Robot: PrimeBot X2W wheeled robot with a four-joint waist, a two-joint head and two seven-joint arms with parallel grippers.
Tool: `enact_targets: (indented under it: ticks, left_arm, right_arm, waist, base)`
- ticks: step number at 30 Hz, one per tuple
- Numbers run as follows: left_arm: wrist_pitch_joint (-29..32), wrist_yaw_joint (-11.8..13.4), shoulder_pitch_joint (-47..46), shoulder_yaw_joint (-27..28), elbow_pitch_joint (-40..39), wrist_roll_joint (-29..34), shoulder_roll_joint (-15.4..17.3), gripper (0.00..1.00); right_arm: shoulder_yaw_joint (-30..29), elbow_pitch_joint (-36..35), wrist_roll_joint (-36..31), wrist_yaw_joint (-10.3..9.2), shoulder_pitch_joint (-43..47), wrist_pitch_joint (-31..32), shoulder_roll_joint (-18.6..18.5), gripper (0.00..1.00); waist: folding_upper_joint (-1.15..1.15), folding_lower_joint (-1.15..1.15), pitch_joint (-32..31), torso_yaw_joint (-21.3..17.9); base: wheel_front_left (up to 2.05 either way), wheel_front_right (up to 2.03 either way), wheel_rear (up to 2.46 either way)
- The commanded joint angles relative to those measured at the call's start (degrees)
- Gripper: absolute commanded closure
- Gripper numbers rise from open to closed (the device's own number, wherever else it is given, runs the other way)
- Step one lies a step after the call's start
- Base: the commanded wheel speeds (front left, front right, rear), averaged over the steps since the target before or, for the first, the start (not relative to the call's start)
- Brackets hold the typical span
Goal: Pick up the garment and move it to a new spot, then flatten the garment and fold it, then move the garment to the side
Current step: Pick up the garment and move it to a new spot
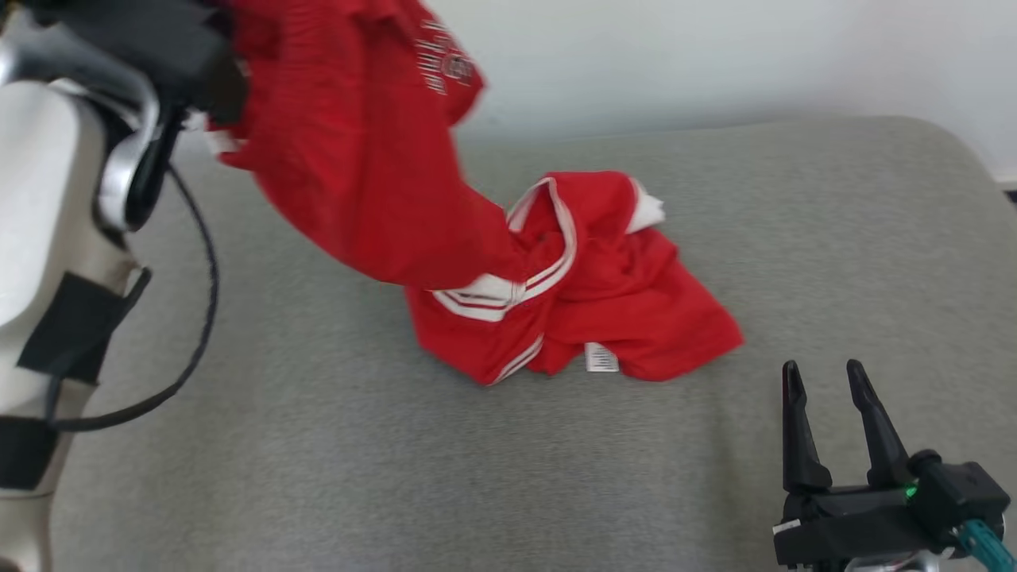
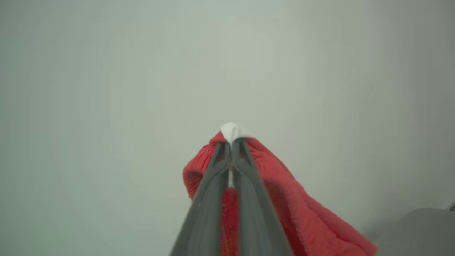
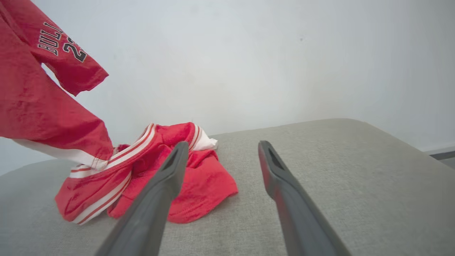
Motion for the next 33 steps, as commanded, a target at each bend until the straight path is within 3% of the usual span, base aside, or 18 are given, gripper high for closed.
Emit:
enact_targets:
  ticks: [1,10,18,25,33]
  left_arm:
    - [-0.4,0.4,1.7,0.8,-0.3,-0.6,1.0,1.00]
    - [-1.9,4.0,7.9,5.4,-1.3,0.0,10.8,1.00]
    - [-4.3,4.8,13.2,9.7,1.6,-2.5,16.4,1.00]
    - [-7.1,4.8,19.2,11.4,8.3,-5.2,15.9,1.00]
    - [-9.2,2.8,26.9,12.8,21.6,-10.2,10.6,1.00]
  right_arm:
    - [-0.1,-0.6,-0.5,-0.12,-0.5,0.0,0.0,0.00]
    - [1.4,-1.8,-2.1,-0.12,-2.9,0.0,-0.8,0.00]
    - [1.7,-2.1,-2.0,-0.12,-3.8,0.0,-2.5,0.00]
    - [1.9,-2.1,-2.2,-0.12,-3.9,0.0,-3.3,0.00]
    - [1.8,-2.4,-2.7,-0.12,-4.9,0.0,-4.5,0.00]
  waist:
    - [0.00,0.00,2.0,6.4]
    - [0.00,0.00,5.7,12.6]
    - [0.00,0.00,8.2,13.3]
    - [0.00,0.00,9.1,11.5]
    - [0.00,0.00,10.9,9.0]
  base:
    - [0.00,0.00,0.00]
    - [0.00,0.00,0.00]
    - [0.00,0.00,0.00]
    - [0.00,0.00,0.00]
    - [0.00,0.00,0.00]
